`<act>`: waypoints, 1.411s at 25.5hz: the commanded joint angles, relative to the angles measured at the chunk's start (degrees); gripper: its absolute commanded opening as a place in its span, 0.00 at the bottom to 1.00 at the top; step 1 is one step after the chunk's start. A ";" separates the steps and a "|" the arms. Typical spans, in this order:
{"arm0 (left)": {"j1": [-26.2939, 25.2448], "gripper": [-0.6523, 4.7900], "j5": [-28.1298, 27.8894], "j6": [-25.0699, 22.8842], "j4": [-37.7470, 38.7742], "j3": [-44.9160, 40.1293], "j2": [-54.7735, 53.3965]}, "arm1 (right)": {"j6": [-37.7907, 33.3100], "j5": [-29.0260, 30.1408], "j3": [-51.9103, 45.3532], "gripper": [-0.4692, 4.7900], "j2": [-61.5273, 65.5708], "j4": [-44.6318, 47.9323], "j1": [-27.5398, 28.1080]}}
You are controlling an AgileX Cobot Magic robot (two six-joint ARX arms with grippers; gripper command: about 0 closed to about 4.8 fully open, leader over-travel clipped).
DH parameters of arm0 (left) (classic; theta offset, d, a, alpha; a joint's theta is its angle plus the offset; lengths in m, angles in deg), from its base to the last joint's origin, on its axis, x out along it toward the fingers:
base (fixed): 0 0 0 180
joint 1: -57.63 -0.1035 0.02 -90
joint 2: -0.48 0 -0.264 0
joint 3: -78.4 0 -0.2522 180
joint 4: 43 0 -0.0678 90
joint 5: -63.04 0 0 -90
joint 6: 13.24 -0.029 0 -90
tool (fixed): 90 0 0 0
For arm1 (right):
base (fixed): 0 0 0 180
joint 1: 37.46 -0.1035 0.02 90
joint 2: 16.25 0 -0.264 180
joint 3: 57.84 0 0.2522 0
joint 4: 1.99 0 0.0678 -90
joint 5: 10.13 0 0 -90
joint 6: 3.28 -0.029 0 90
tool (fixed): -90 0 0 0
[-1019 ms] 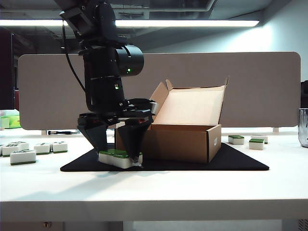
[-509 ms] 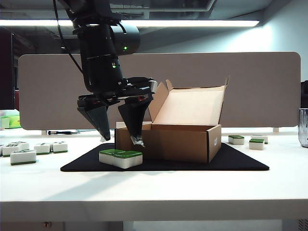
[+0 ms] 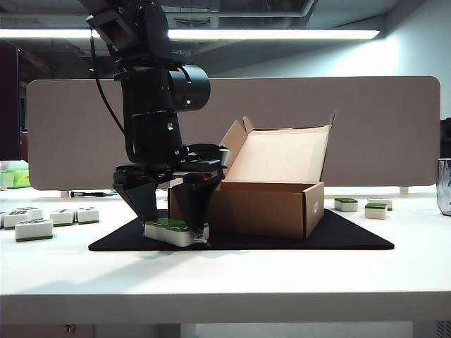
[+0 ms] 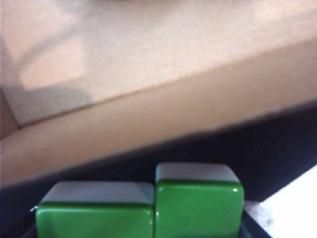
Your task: Pick up four mahjong tiles and put them into the paper box.
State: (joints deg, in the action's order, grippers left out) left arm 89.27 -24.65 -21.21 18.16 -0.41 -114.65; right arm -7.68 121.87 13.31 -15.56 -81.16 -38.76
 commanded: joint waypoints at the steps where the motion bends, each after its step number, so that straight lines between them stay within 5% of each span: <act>1: 0.07 1.00 0.04 0.04 -0.35 -0.04 -0.42 | 0.17 -0.11 0.13 0.09 -0.70 0.90 0.02; 4: 0.11 0.78 0.07 0.04 -0.39 -0.02 -0.61 | 0.17 -0.13 0.13 0.09 -0.70 0.90 0.02; 12: 0.22 0.74 0.42 1.95 1.84 0.52 0.31 | 0.17 -0.13 0.13 0.09 -0.70 0.90 0.02; 21: 2.01 0.74 4.48 3.08 17.68 15.43 0.96 | 0.17 -0.13 0.13 0.09 -0.70 0.90 0.02; 30: 2.47 0.74 2.43 3.02 0.02 20.35 0.37 | 0.17 -0.11 0.13 0.09 -0.70 0.90 0.02; 36: 2.40 0.74 0.28 2.36 -1.57 20.35 -4.04 | 0.17 -0.11 0.13 0.09 -0.70 0.87 0.02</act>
State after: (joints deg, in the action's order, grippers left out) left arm 91.68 -24.19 -18.63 17.31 19.79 -118.10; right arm -7.68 121.68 13.31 -15.56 -81.12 -38.76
